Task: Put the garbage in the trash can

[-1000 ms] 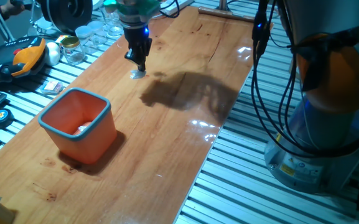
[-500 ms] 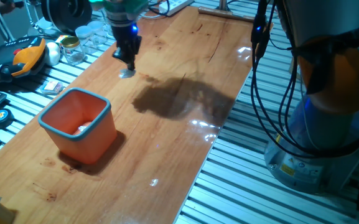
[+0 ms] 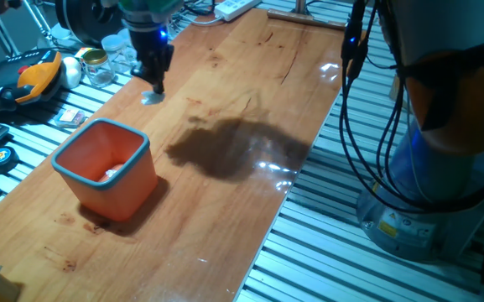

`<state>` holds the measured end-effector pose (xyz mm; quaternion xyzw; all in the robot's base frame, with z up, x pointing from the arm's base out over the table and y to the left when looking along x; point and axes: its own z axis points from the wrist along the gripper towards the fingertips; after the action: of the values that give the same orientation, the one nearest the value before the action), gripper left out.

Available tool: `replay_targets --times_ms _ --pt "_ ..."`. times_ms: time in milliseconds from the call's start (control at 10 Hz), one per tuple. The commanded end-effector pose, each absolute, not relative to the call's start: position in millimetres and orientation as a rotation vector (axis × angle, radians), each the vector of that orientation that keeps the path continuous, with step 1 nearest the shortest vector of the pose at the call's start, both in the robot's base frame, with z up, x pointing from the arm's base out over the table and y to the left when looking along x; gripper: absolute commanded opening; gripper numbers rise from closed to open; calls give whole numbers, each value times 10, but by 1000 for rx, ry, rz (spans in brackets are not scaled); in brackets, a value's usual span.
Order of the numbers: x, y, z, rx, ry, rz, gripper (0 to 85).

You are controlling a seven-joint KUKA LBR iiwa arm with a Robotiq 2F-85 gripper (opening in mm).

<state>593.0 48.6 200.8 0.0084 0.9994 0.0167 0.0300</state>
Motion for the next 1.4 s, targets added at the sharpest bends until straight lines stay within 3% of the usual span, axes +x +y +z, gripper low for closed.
replay_targets --times_ms 0,500,1300 --pt "5938 574 2049 33 3087 46 0" --pt "5930 943 2206 49 3096 23 0" --pt "5950 1006 2187 -37 3110 -60 0"
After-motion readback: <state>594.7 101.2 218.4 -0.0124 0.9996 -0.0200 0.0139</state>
